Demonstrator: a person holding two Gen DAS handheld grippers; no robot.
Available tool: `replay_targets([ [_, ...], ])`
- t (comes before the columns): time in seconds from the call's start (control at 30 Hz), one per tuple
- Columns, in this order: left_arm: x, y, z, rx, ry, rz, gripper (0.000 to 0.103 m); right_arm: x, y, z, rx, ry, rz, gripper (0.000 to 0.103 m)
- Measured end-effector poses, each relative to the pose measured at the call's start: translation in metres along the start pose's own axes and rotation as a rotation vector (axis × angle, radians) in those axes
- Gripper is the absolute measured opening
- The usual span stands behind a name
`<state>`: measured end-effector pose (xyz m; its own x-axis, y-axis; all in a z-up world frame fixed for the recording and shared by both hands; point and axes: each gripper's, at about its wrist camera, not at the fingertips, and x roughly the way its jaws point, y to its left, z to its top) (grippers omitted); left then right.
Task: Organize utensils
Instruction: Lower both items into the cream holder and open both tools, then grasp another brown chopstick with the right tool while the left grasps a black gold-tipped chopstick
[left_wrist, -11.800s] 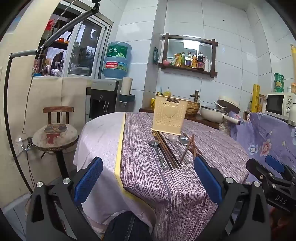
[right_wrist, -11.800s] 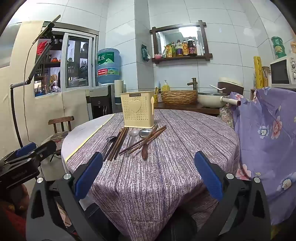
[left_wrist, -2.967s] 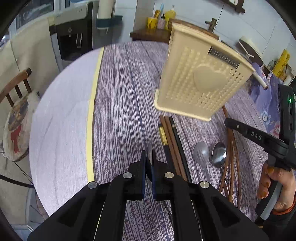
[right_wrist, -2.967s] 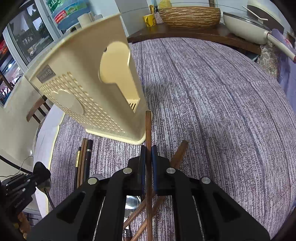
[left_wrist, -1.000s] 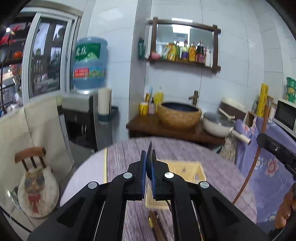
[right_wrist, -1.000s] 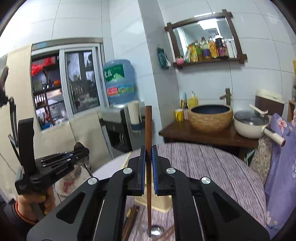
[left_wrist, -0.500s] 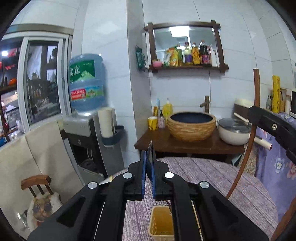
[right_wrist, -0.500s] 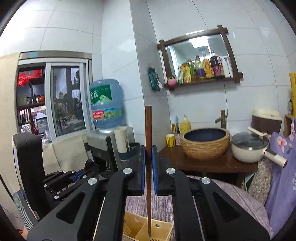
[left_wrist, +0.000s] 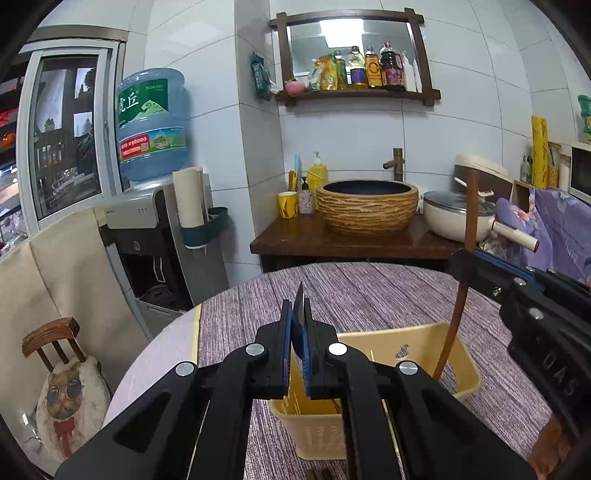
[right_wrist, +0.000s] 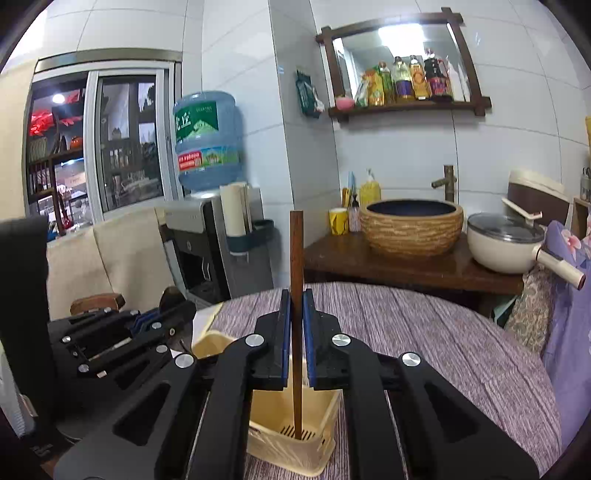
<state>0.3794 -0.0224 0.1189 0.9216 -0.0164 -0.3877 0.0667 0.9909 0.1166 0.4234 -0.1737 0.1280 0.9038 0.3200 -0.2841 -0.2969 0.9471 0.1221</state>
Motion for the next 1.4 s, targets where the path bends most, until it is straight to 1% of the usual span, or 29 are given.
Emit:
replay_targets([
  [0.13,-0.001,-0.002,-0.005,0.010,0.003,-0.009,0.006,0.002,-0.004,-0.006,0.019,0.029,0.013,0.007],
  [0.2,-0.005,-0.001,-0.007,0.011,0.002,-0.014,0.015,0.001,-0.006,-0.006,0.029,0.046,0.018,0.010],
  [0.23,-0.009,0.000,-0.008,0.006,-0.003,-0.010,0.034,-0.001,-0.007,-0.007,0.034,0.044,0.011,0.015],
  [0.27,-0.016,0.003,-0.008,-0.009,-0.018,-0.012,0.058,-0.006,-0.009,-0.008,0.043,0.038,0.010,0.030],
  [0.3,-0.020,0.006,-0.010,-0.025,-0.035,-0.017,0.064,-0.010,-0.011,-0.009,0.053,0.031,0.014,0.042],
  [0.33,-0.027,0.009,-0.012,-0.040,-0.053,-0.021,0.067,-0.015,-0.012,-0.010,0.061,0.020,0.015,0.058],
  [0.4,-0.034,0.011,-0.016,-0.041,-0.048,-0.020,0.067,-0.025,-0.013,-0.012,0.054,0.016,0.015,0.059],
  [0.47,-0.042,0.015,-0.022,-0.056,-0.040,-0.019,0.074,-0.036,-0.013,-0.016,0.044,0.023,0.011,0.060],
  [0.57,-0.056,0.019,-0.035,-0.087,-0.025,-0.020,0.080,-0.052,-0.015,-0.023,0.046,0.040,0.020,0.062],
  [0.63,-0.063,0.020,-0.046,-0.090,-0.005,-0.008,0.081,-0.062,-0.017,-0.031,0.046,0.065,0.007,0.065],
  [0.7,-0.068,0.019,-0.060,-0.089,0.026,0.011,0.081,-0.070,-0.020,-0.044,0.042,0.114,-0.022,0.065],
  [0.77,-0.071,0.019,-0.073,-0.093,0.067,0.024,0.081,-0.075,-0.024,-0.061,0.043,0.175,-0.046,0.065],
  [0.87,-0.075,0.023,-0.099,-0.137,0.136,0.025,0.080,-0.078,-0.027,-0.093,0.048,0.272,-0.066,0.065],
  [0.9,-0.074,0.024,-0.109,-0.153,0.172,0.021,0.079,-0.077,-0.027,-0.104,0.050,0.303,-0.069,0.065],
  [0.97,-0.071,0.024,-0.128,-0.183,0.245,-0.004,0.071,-0.077,-0.030,-0.128,0.077,0.359,-0.075,0.065],
  [1.0,-0.070,0.024,-0.135,-0.195,0.270,-0.009,0.069,-0.076,-0.031,-0.138,0.092,0.386,-0.075,0.064],
  [1.07,-0.068,0.023,-0.150,-0.214,0.317,-0.023,0.061,-0.074,-0.034,-0.158,0.127,0.441,-0.070,0.056],
  [1.1,-0.067,0.022,-0.155,-0.217,0.331,-0.030,0.060,-0.073,-0.034,-0.165,0.140,0.462,-0.066,0.054],
  [1.17,-0.067,0.020,-0.164,-0.222,0.354,-0.035,0.055,-0.070,-0.036,-0.176,0.171,0.499,-0.056,0.046],
  [1.23,-0.069,0.018,-0.172,-0.227,0.371,-0.045,0.052,-0.068,-0.037,-0.183,0.202,0.521,-0.044,0.042],
  [1.3,-0.068,0.015,-0.175,-0.229,0.384,-0.050,0.050,-0.065,-0.035,-0.187,0.210,0.535,-0.038,0.042],
  [1.4,-0.067,0.011,-0.180,-0.219,0.404,-0.057,0.047,-0.060,-0.033,-0.189,0.224,0.554,-0.040,0.038],
])
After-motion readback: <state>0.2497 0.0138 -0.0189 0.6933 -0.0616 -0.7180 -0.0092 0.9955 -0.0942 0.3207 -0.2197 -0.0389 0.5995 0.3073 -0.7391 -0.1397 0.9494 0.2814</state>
